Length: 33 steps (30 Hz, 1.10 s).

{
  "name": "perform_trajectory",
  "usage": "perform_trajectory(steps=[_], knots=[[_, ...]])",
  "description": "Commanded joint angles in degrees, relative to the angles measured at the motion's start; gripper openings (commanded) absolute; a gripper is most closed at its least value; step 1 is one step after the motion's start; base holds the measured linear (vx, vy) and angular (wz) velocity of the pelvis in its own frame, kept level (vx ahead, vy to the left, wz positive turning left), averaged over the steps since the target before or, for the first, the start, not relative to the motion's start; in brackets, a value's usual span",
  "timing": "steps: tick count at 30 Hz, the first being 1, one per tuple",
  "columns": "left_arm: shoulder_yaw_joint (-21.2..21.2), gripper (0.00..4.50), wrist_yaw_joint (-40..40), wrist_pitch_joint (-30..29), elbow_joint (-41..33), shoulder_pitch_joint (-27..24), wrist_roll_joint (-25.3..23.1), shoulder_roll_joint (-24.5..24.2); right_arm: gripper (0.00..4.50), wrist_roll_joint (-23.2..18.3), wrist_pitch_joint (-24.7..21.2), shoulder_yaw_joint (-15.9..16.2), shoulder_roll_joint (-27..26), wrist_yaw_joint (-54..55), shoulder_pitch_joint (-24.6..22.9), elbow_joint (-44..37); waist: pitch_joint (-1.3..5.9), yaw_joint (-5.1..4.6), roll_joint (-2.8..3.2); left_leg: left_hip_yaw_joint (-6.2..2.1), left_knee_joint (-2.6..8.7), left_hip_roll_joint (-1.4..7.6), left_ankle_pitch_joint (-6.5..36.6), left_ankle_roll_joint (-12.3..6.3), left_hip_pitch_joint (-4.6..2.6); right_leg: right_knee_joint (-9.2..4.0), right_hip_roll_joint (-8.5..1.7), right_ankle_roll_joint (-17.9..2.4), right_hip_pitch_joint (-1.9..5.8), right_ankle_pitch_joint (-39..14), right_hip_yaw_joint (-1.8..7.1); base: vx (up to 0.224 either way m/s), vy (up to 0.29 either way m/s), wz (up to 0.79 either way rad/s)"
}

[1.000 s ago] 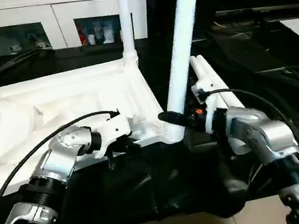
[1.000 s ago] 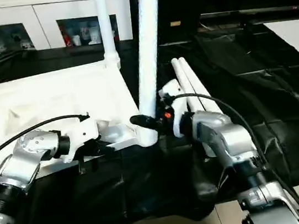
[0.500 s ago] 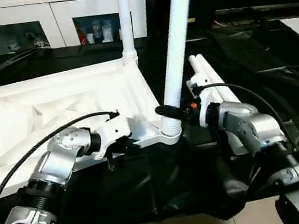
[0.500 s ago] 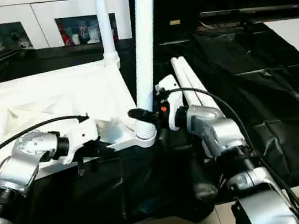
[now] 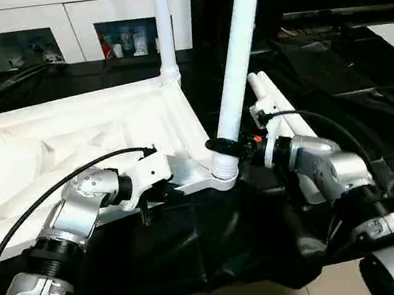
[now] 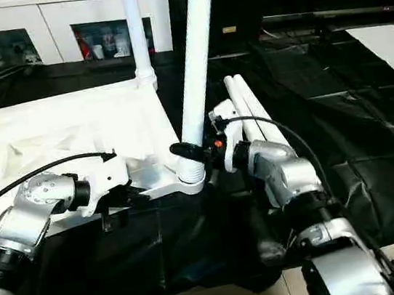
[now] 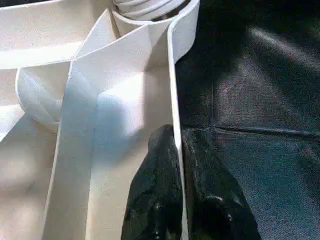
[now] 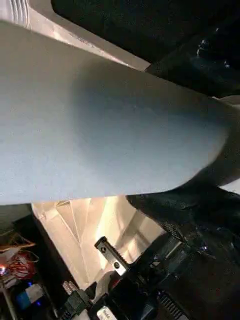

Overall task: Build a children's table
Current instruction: Insert table leg to table base

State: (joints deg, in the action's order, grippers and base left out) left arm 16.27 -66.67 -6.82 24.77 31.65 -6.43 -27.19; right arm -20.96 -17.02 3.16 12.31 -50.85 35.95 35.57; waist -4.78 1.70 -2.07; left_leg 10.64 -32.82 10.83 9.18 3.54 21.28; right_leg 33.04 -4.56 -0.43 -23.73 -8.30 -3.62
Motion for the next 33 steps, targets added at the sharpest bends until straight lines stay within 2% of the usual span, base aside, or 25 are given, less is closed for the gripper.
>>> perform_trajectory(steps=[1,7,9,13,16,19,22,25,27,31,33], knots=[[0.0,0.00,0.6,0.1,-0.4,-1.6,2.1,1.4,1.87,2.0,-0.5,0.1,0.8,2.8,-2.9,3.5,2.63,-0.41,-0.07,-1.16,4.44,2.33,21.7,-0.46,-1.13,-5.06,-3.70,-7.5,1.31,-32.4,2.48,0.000,0.000,0.00],[-0.4,0.00,1.4,0.0,-0.6,-1.7,2.0,1.5,1.87,0.3,2.6,-3.0,-0.6,3.8,-6.7,1.6,2.71,-0.29,-0.07,-1.10,4.57,2.40,21.6,-0.70,-1.13,-5.12,-3.71,-7.5,1.20,-31.6,2.60,0.000,0.000,0.00],[-0.5,0.00,1.6,0.0,-0.4,-1.6,2.1,1.6,1.87,-0.1,4.4,-3.8,-1.3,4.2,-8.5,1.0,2.62,-0.22,0.20,-1.08,4.66,2.39,22.0,-0.65,-1.14,-5.20,-3.69,-7.5,1.10,-31.8,2.60,0.000,0.000,0.00],[-0.5,0.00,1.7,-0.1,-0.2,-1.4,2.1,1.7,1.87,0.4,6.4,-3.7,-1.7,4.2,-10.9,-0.3,2.49,-0.24,0.04,-1.23,4.81,2.35,23.4,-0.53,-1.14,-5.49,-3.74,-6.7,1.07,-34.0,2.50,0.000,0.000,0.00],[-0.5,0.00,1.9,0.0,0.0,-1.2,2.0,1.8,1.87,4.6,9.2,0.3,-0.8,4.3,-13.5,-3.1,2.33,-0.33,-0.11,-1.34,4.86,2.28,24.4,-0.37,-1.18,-5.83,-3.79,-5.5,0.85,-36.9,2.45,0.000,0.000,0.00],[-0.6,0.00,2.0,0.0,0.0,-1.2,2.0,1.9,1.86,5.6,9.1,1.8,-0.7,3.8,-14.5,-5.4,2.41,-0.32,-0.39,-1.37,4.88,2.25,24.3,-0.57,-1.26,-5.96,-3.82,-4.7,0.77,-38.0,2.50,0.000,0.000,0.00],[-0.6,0.00,2.0,0.0,-0.2,-1.4,1.9,1.8,1.86,6.4,8.9,2.9,-0.5,3.2,-14.7,-6.6,2.37,-0.32,-0.42,-1.40,5.01,2.21,23.9,-1.06,-1.13,-5.89,-3.85,-4.8,0.82,-37.3,2.55,0.000,0.000,0.00],[-0.1,0.00,2.0,0.5,-0.1,-1.5,1.4,1.5,1.86,7.6,9.0,4.3,0.3,2.2,-12.9,-5.7,2.41,-0.40,-0.74,-1.45,5.07,2.19,22.9,-1.73,-0.95,-5.79,-4.05,-5.1,0.90,-37.1,2.57,0.000,0.000,0.00],[0.0,0.00,1.8,0.8,-0.2,-1.6,1.3,1.3,1.86,7.8,8.6,4.9,0.8,1.3,-11.7,-5.1,2.32,-0.51,-0.61,-1.50,5.07,2.17,23.5,-1.66,-0.91,-5.90,-4.10,-4.9,0.83,-38.1,2.56,0.000,0.000,0.00],[0.3,0.00,1.5,1.0,-0.3,-1.6,1.2,1.3,1.86,8.7,7.7,6.3,2.0,-1.3,-9.5,-3.7,2.16,-0.82,-1.22,-1.63,4.97,2.07,24.4,-1.51,-0.87,-6.21,-4.22,-3.9,0.70,-41.2,2.47,0.000,0.000,0.00],[0.3,0.00,1.4,0.9,-0.4,-1.5,1.2,1.3,1.86,9.2,6.9,7.3,2.8,-3.2,-8.4,-3.0,2.14,-0.80,-1.12,-1.65,4.94,2.13,24.5,-1.48,-1.00,-6.26,-4.26,-3.8,0.59,-41.4,2.49,0.000,0.000,0.00]])
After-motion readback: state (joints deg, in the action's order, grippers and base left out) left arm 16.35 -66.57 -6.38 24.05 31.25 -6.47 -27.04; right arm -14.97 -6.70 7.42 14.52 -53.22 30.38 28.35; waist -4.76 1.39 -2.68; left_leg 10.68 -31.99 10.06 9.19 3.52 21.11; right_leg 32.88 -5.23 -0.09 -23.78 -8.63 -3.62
